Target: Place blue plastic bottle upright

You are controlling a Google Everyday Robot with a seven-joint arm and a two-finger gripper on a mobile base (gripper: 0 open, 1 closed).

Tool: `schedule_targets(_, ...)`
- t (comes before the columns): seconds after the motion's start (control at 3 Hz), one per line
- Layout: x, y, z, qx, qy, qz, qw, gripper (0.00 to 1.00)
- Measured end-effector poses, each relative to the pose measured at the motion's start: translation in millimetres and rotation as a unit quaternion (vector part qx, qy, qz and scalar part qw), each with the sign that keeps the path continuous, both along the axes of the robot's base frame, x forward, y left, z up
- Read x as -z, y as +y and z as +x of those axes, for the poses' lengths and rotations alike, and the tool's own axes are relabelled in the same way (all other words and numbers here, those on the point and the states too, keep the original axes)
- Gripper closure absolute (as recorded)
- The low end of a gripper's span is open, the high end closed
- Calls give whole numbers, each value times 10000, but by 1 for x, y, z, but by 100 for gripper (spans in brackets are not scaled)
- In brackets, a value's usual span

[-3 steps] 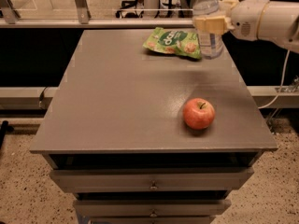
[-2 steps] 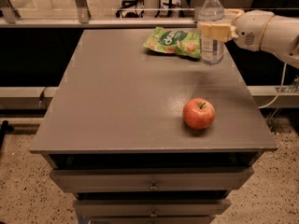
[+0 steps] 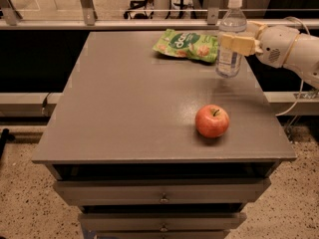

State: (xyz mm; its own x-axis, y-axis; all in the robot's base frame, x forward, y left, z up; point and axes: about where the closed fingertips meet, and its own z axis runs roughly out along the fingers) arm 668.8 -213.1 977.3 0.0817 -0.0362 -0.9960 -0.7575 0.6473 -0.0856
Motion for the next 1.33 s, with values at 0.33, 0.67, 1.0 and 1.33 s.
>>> schedule_targets(0.33,11,-8,-8,-154,-81,54,9998,100)
schedule_targets(0.67,23,-15,-16,-245,-117,72,9996,100)
schedule_targets(1.0,36,-15,-21,-310,-111,196,9993,100)
schedule_targets(1.33,44,-10,-22,-313,-106,425,9985,100)
